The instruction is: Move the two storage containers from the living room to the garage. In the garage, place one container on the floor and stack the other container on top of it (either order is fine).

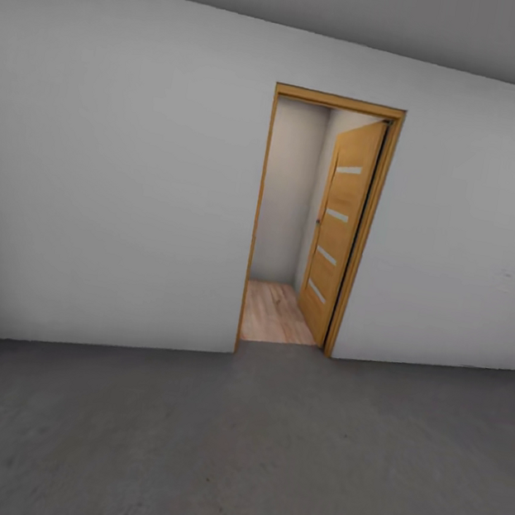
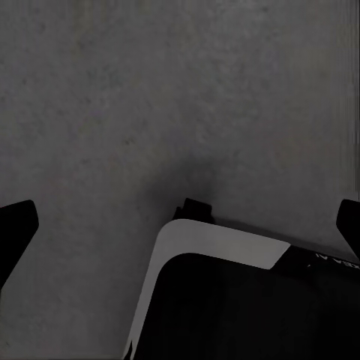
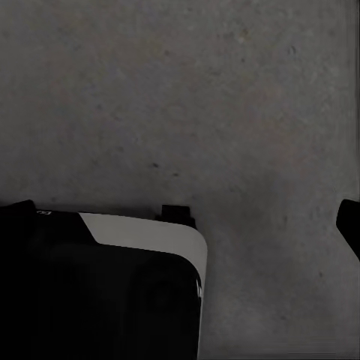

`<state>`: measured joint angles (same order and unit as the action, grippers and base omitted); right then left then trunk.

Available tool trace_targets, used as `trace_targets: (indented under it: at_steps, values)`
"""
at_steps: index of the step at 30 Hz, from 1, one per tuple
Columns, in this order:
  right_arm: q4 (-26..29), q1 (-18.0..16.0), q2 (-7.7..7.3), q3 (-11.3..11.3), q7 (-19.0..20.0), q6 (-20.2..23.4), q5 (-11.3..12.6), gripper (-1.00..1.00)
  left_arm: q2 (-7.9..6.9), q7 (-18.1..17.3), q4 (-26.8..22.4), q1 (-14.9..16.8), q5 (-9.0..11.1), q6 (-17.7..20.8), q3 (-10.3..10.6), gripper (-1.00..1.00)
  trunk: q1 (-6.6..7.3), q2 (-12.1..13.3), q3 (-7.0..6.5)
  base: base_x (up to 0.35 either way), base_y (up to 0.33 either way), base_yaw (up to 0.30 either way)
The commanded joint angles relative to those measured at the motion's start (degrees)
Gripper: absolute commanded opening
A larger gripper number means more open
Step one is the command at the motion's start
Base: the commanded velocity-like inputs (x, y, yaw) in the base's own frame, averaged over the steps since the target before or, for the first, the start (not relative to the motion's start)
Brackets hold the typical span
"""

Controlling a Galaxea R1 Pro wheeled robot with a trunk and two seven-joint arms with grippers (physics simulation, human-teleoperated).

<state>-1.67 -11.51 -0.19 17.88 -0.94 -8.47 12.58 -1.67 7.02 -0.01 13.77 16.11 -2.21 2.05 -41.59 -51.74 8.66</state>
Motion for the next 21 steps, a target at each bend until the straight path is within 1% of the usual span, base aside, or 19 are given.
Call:
trace_targets:
  at_steps: [1,21]
  values:
    - [-0.18,-0.09,0.03,0.49,-0.03,-0.31,0.52,1.00,0.00,0.09,0.01,0.03,0.41,-0.16,0.24,1.00,-0.01,-0.06,0.08,0.000,0.000,-0.300]
    - [-0.18,-0.09,0.09,0.49,-0.05,-0.31,0.52,1.00,0.00,0.09,0.01,0.03,0.41,-0.16,0.23,1.00,-0.01,-0.06,0.08,0.000,0.000,-0.300]
